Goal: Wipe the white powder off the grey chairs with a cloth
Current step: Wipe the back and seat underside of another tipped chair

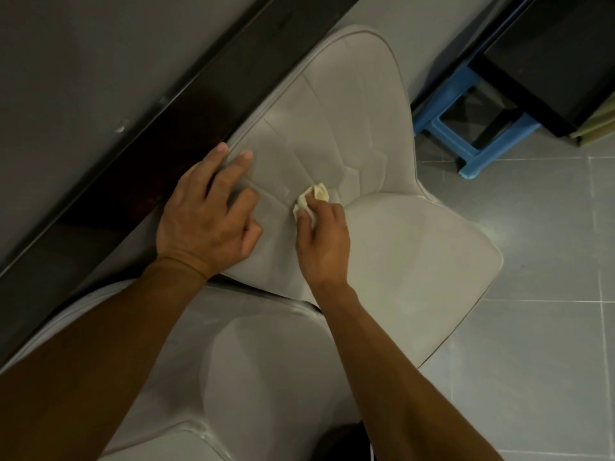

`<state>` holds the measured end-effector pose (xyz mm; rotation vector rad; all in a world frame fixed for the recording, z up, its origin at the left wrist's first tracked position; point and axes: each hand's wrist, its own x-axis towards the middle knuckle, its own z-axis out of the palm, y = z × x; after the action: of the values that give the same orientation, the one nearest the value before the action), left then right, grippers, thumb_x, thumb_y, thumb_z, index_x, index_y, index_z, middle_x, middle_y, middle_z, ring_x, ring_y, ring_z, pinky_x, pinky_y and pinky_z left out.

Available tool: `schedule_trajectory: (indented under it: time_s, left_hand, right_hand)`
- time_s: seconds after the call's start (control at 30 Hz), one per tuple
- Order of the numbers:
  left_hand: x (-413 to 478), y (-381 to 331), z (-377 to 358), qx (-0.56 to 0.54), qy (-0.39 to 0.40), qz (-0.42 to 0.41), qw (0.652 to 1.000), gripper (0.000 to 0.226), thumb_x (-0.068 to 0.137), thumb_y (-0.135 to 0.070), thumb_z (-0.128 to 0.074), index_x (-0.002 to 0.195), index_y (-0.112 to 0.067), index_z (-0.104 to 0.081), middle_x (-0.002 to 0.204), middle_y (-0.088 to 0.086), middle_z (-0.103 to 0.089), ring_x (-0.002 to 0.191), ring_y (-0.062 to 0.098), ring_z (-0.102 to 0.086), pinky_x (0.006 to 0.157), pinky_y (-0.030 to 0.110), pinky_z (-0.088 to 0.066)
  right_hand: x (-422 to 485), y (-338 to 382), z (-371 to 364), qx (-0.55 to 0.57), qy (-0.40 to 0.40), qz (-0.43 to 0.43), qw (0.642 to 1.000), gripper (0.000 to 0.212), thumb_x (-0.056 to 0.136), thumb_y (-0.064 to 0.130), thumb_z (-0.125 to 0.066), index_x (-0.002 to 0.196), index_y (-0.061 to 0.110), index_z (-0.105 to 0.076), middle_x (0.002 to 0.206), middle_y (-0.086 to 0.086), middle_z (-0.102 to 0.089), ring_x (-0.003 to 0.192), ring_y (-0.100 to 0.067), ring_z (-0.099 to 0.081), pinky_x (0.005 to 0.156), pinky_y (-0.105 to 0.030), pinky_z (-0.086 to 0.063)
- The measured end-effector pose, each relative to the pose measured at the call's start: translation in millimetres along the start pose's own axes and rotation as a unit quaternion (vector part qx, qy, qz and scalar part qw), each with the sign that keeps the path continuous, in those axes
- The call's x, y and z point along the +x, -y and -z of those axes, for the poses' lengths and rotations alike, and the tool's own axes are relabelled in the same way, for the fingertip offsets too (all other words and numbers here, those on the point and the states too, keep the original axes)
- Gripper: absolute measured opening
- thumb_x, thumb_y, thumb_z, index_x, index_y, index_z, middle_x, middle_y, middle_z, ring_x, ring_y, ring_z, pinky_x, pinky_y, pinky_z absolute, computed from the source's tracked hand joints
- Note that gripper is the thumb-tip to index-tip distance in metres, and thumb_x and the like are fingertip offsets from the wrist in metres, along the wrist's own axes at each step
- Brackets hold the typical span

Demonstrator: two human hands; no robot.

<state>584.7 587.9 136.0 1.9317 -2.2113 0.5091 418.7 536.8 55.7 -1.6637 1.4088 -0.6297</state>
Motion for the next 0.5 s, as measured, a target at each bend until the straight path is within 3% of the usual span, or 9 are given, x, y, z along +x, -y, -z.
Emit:
schedule_trajectory:
  time_s: [0.07,0.13,0.23,0.3,0.4,0.5]
  left_hand:
    - [-0.4,0.3,0.0,0.003,0.001,-0.002,1.0,0.017,0.088,-0.022,-0.054,0.093,-0.007,-0.062,0.144,0.017,-0.046,0.137,0.041,-0.039,0.102,0.052,-0.043]
    - [-0.3,0.7,-0.5,0.008,0.003,-0.003,1.0,0.018,0.089,-0.023,-0.054,0.093,-0.007,-0.062,0.144,0.018,-0.048,0.137,0.041,-0.04,0.102,0.052,-0.044]
    - [-0.4,0.4,-0.7,0.004,0.008,0.001,1.0,0.02,0.089,-0.023,-0.051,0.093,-0.007,-0.063,0.144,0.017,-0.047,0.137,0.04,-0.04,0.101,0.052,-0.044]
    - [-0.4,0.4,-0.1,0.001,0.011,0.002,1.0,0.02,0.09,-0.023,-0.051,0.093,-0.007,-0.063,0.145,0.017,-0.045,0.137,0.04,-0.039,0.101,0.052,-0.044]
    - [-1.0,1.1,-0.1,0.001,0.012,0.003,1.0,0.02,0.09,-0.023,-0.052,0.093,-0.007,-0.063,0.146,0.017,-0.045,0.138,0.04,-0.038,0.101,0.053,-0.045]
    - [-0.8,1.3,-0.6,-0.004,0.007,0.002,1.0,0.018,0.09,-0.023,-0.054,0.096,-0.008,-0.06,0.146,0.016,-0.045,0.138,0.04,-0.038,0.101,0.054,-0.046]
  right_hand:
    - [-6.3,18.7,-3.0,0.055,-0.027,0.058,0.996,0.032,0.101,0.032,-0.053,0.128,0.015,-0.061,0.114,-0.005,-0.054,0.094,-0.018,-0.058,0.079,-0.024,-0.049]
    - [-11.0,26.4,-14.0,0.066,-0.002,0.077,0.995,0.035,0.102,0.031,-0.052,0.133,0.017,-0.059,0.116,-0.004,-0.053,0.095,-0.018,-0.058,0.079,-0.027,-0.051]
    - [-6.6,8.2,-24.2,0.036,0.034,-0.005,0.999,0.032,0.101,0.03,-0.052,0.13,0.018,-0.06,0.111,-0.004,-0.054,0.092,-0.023,-0.06,0.08,-0.043,-0.054]
    - [-1.0,-3.4,-17.4,-0.003,0.054,-0.044,0.998,0.028,0.099,0.029,-0.054,0.123,0.017,-0.063,0.107,-0.005,-0.056,0.09,-0.025,-0.06,0.079,-0.045,-0.053]
    - [4.2,16.3,5.0,0.034,-0.014,0.009,0.999,0.025,0.099,0.027,-0.058,0.119,0.014,-0.065,0.105,-0.005,-0.056,0.088,-0.015,-0.056,0.078,-0.034,-0.052]
    - [13.5,58.6,12.6,0.135,-0.089,0.089,0.983,0.033,0.099,0.02,-0.061,0.131,0.012,-0.061,0.114,-0.008,-0.055,0.099,-0.01,-0.055,0.084,-0.023,-0.05]
